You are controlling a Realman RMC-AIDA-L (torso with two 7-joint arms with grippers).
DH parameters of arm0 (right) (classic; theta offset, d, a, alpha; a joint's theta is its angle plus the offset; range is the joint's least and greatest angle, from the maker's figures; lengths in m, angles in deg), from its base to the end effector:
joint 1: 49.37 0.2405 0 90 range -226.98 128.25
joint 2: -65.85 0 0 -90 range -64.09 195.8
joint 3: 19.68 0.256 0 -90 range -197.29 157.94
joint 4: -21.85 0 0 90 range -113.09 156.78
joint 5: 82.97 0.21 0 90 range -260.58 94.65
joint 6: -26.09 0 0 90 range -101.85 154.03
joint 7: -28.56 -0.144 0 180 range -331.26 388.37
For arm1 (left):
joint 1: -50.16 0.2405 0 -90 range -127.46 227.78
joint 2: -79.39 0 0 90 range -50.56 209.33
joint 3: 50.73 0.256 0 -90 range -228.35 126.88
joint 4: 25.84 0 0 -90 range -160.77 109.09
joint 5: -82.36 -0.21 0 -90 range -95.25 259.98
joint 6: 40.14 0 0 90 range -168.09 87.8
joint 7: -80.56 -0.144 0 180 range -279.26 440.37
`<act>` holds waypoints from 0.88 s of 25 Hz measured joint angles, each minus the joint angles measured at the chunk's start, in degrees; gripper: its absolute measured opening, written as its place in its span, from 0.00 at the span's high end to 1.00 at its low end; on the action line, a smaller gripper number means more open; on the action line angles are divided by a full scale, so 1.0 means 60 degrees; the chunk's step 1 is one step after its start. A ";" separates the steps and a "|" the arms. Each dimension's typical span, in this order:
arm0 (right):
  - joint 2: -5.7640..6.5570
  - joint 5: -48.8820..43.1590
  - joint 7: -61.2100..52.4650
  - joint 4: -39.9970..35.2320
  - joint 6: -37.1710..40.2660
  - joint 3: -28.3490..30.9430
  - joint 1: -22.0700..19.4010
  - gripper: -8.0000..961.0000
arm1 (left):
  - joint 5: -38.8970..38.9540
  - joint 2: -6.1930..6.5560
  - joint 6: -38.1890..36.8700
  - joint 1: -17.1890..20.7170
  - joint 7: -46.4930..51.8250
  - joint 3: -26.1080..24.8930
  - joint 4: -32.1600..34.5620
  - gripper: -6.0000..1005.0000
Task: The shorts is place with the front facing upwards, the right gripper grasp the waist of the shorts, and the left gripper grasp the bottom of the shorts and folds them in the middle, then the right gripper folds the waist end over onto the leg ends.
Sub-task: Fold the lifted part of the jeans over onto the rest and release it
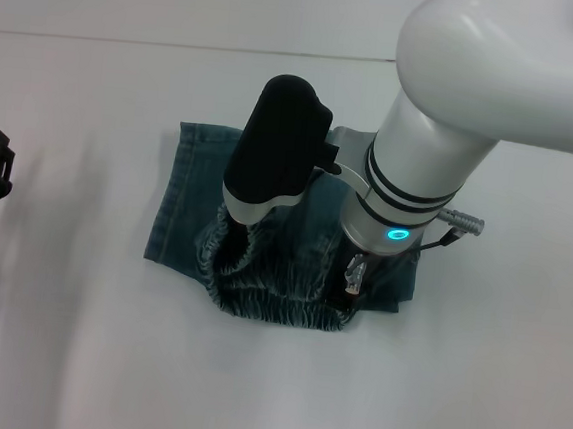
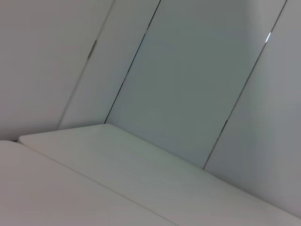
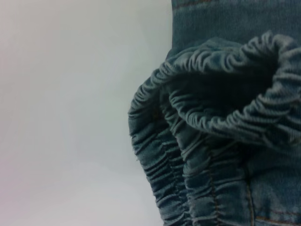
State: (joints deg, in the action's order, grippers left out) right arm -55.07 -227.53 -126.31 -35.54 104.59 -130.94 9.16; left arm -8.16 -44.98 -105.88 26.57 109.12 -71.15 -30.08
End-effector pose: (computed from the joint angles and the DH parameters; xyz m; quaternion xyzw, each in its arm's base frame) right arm 0.0964 0.3490 -0.1156 -0.9353 0.1095 -0.3164 0.1146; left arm -0.3579 0.2986 -0.0340 -0.5503 -0.4431 -0.3817 0.5959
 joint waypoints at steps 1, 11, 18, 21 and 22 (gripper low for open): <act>0.0000 0.0003 0.0000 0.0000 0.0000 0.0000 0.0000 0.93 | 0.0000 0.0000 -0.0001 0.0001 0.0000 0.0001 0.0000 0.49; 0.0076 -0.0005 0.0000 -0.0249 0.0032 0.0239 -0.0097 0.95 | -0.0001 0.0000 -0.0004 0.0022 0.0000 0.0005 -0.0015 0.49; 0.0173 -0.0359 0.0388 -0.0899 0.0238 0.1699 -0.0230 0.95 | -0.0001 0.0000 -0.0017 0.0034 0.0000 -0.0022 -0.0026 0.49; 0.0175 -0.0465 0.0643 -0.1105 0.0262 0.2304 -0.0214 0.95 | -0.0001 0.0000 -0.0017 0.0035 0.0011 -0.0024 -0.0027 0.49; 0.0176 -0.0476 0.0737 -0.1162 0.0270 0.2509 -0.0195 0.95 | -0.0001 0.0000 -0.0017 0.0035 0.0031 -0.0022 -0.0026 0.49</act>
State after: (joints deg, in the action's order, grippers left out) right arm -54.02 -230.38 -121.89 -42.51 106.21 -115.89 7.99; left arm -8.16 -44.98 -105.98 26.78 109.31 -71.29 -30.24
